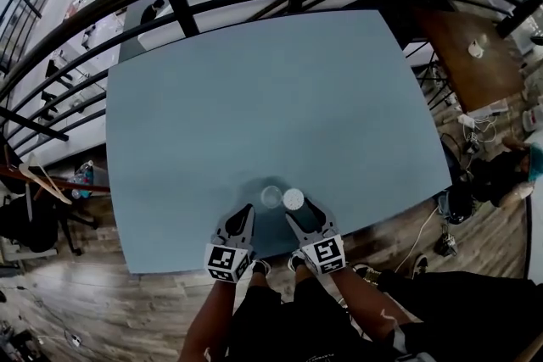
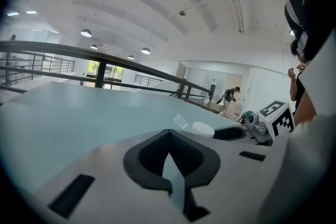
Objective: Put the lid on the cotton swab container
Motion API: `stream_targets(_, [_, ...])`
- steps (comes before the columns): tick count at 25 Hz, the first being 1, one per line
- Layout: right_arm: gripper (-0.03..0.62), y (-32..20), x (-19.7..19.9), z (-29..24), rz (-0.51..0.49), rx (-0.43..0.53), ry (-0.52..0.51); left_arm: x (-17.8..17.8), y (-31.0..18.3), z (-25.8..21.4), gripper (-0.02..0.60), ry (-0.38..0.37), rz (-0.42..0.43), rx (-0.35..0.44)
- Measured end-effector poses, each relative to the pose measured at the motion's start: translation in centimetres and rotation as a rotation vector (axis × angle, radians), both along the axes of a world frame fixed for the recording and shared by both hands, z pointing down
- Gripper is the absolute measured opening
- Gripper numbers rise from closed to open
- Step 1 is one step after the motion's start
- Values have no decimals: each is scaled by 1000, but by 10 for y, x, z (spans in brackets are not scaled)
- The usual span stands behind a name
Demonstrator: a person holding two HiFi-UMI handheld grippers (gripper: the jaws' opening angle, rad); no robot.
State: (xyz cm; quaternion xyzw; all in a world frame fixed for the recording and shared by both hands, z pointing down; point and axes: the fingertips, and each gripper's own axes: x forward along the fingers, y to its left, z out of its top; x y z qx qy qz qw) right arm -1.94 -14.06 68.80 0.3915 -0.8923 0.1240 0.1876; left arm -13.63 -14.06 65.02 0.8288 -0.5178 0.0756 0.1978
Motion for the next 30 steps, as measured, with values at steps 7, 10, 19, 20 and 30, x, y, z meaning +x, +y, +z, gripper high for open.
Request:
stream_targets(7, [242, -10, -9, 6, 4, 4, 28, 5, 1, 6, 9, -24, -2, -41])
stream_targets(10, [242, -15, -11, 7, 16, 14, 29, 5, -3, 7, 9, -36, -1, -45])
stream_targets(19, [233, -15, -12, 6, 16, 20, 28, 17, -3, 13, 9, -54, 31, -79])
stream_targets(20, [232, -15, -11, 6, 16, 22, 29, 18, -4, 11, 9, -54, 33, -71])
stream_targets(30, [232, -13, -11, 5, 5, 33, 34, 37, -9, -10, 9, -54, 74, 0])
